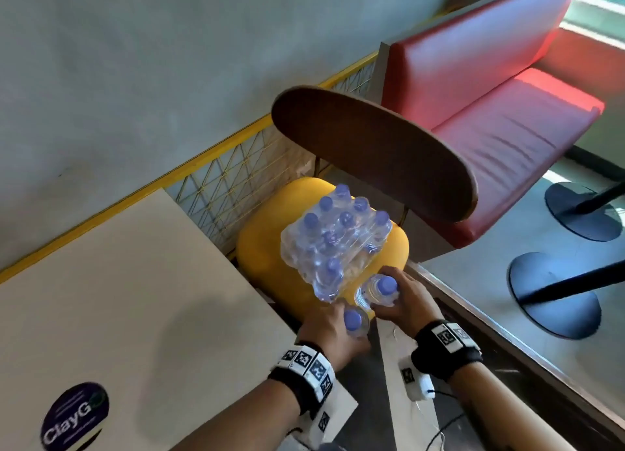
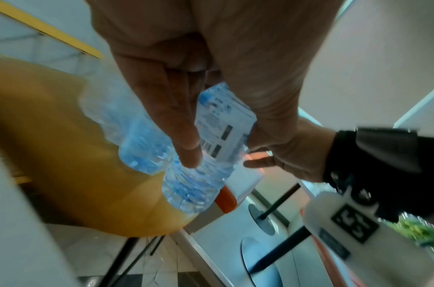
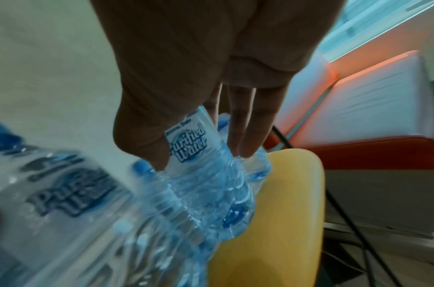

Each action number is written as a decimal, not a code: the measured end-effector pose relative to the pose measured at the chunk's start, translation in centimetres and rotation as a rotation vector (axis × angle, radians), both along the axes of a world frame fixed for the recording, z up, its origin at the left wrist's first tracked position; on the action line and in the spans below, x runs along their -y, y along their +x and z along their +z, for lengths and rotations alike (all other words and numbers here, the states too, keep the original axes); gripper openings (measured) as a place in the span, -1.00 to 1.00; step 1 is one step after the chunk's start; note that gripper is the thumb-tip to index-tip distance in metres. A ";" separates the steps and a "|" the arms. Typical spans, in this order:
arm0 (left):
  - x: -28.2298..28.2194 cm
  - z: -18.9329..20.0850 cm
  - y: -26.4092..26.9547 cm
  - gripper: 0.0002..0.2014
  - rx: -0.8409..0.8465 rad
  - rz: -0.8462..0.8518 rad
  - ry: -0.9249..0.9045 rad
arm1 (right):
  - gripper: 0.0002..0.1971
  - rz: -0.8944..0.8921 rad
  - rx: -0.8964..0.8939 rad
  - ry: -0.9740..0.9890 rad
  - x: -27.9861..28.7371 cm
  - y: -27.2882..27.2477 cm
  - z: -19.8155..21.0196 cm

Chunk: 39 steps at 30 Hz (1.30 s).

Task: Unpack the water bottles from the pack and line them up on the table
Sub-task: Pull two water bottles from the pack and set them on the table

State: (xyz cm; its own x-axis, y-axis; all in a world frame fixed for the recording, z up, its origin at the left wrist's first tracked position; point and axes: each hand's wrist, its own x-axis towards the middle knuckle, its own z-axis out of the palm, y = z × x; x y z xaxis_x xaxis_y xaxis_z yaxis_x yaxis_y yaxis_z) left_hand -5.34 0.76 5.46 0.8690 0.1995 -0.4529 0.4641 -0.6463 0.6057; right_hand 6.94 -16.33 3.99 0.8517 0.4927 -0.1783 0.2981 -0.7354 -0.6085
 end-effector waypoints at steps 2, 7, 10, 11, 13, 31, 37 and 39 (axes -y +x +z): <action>-2.8 0.7 -4.1 -0.44 -0.041 0.084 0.044 | -0.44 0.057 -0.003 -0.015 -1.6 -2.9 0.8; -13.1 0.8 -17.5 -0.36 -0.147 0.349 0.190 | -0.44 0.286 -0.055 -0.027 -9.8 -11.1 1.0; -19.3 0.7 -26.8 -0.31 -0.196 0.512 0.231 | -0.47 0.500 -0.076 -0.064 -16.8 -16.9 0.8; -21.0 0.7 -29.8 -0.31 -0.215 0.560 0.247 | -0.48 0.574 -0.086 -0.073 -19.2 -18.9 0.6; -24.1 0.9 -35.8 -0.32 -0.262 0.660 0.278 | -0.44 0.683 -0.107 -0.069 -24.0 -23.1 0.4; -39.1 -3.0 -55.2 -0.37 -0.354 0.876 0.249 | -0.48 0.956 -0.152 -0.101 -49.6 -47.9 -3.7; -41.8 -4.6 -55.3 -0.49 -0.343 0.804 0.198 | -0.55 0.940 -0.105 -0.139 -52.5 -49.9 -5.0; -42.2 -4.9 -55.6 -0.50 -0.324 0.795 0.200 | -0.55 0.936 -0.091 -0.142 -52.9 -50.0 -5.4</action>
State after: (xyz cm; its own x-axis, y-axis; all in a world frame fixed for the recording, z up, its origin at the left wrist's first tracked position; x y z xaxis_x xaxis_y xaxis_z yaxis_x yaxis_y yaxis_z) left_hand -60.94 43.00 0.56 0.2740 0.7922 -0.5453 0.9510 -0.1386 0.2764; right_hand -43.06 36.52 -1.37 0.1020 0.9367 -0.3351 0.7594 -0.2909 -0.5819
